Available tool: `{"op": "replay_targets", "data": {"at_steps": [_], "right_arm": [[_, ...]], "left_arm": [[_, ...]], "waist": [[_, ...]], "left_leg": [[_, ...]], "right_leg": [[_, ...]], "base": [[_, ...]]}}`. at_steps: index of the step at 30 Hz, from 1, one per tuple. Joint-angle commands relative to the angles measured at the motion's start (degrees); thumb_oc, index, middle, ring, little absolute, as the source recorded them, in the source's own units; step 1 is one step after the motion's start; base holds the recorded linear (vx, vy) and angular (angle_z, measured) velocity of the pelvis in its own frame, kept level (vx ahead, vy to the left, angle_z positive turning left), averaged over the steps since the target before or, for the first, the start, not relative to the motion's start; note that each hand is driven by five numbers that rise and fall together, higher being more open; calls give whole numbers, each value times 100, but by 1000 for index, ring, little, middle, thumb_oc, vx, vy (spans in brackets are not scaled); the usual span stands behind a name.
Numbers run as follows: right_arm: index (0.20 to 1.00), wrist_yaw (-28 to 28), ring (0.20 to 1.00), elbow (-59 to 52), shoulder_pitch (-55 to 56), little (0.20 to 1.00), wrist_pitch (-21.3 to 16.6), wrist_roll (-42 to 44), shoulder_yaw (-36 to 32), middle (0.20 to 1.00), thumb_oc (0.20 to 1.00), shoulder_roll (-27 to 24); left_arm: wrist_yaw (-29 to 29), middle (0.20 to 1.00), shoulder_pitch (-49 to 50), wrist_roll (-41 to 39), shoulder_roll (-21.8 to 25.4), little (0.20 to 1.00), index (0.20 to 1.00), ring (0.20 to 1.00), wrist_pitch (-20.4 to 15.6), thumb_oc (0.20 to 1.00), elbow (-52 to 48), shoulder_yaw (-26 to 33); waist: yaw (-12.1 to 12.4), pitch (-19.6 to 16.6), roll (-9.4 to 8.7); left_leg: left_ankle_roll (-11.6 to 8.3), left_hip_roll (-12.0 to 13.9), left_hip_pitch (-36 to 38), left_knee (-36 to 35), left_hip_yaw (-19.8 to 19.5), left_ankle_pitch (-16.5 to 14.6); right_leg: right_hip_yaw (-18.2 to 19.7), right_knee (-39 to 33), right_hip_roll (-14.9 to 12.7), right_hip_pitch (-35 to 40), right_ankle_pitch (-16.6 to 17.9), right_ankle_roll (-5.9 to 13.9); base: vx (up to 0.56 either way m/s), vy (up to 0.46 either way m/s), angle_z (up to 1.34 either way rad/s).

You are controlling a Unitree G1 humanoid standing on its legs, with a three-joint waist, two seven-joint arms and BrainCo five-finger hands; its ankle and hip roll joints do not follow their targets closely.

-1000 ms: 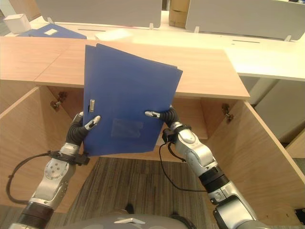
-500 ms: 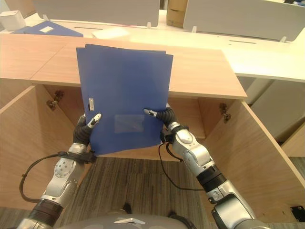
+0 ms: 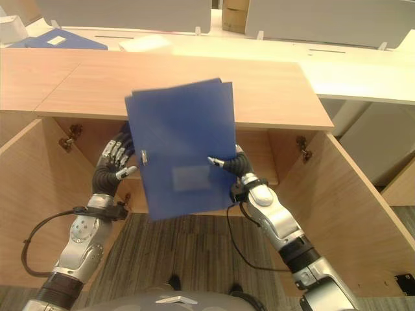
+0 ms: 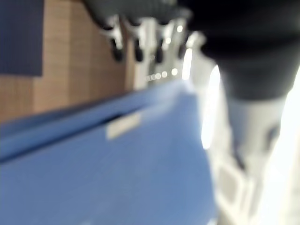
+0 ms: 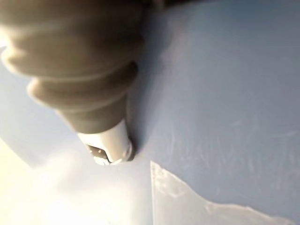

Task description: Put the empty folder in the office cabinet

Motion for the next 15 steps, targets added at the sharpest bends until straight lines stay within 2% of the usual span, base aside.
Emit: {"op": "replay_targets", "data": {"at_steps": [1, 7, 12, 15], "right_arm": [[200, 198, 200, -600, -189, 200, -787, -179, -346, 200, 200, -36], [200, 637, 200, -609, 350, 200, -918, -558, -224, 200, 200, -167], [200, 703, 200, -373, 573, 200, -905, -692, -126, 200, 200, -181], [200, 692, 200, 41, 751, 200, -1069, -877, -47, 200, 200, -152]], "left_arm": [[-46, 1000, 13, -94, 20, 1000, 1000, 1000, -389, 1000, -266, 153], [-162, 1000, 472, -375, -58, 1000, 1000, 1000, -359, 1000, -166, 175], [-157, 1000, 680, -528, -91, 1000, 1000, 1000, -302, 1000, 95, 220], [-158, 1000, 912, -755, -151, 1000, 1000, 1000, -277, 1000, 455, 260]], "waist": [[23, -105, -38], [46, 10, -53], [62, 78, -69], [96, 161, -77]], "left_leg": [[169, -162, 128, 3, 50, -485], [181, -159, 74, 3, 44, -476], [186, -151, 39, 3, 30, -454], [190, -141, -20, 3, 14, -428]], "right_leg": [[120, 4, -214, 153, 99, 403], [74, 18, -226, 111, 111, 444], [40, 34, -234, 79, 133, 465], [-2, 53, -250, 31, 154, 502]], "base": [[0, 0, 0], [-8, -4, 0], [-12, -14, 5], [-25, -14, 4]]}}
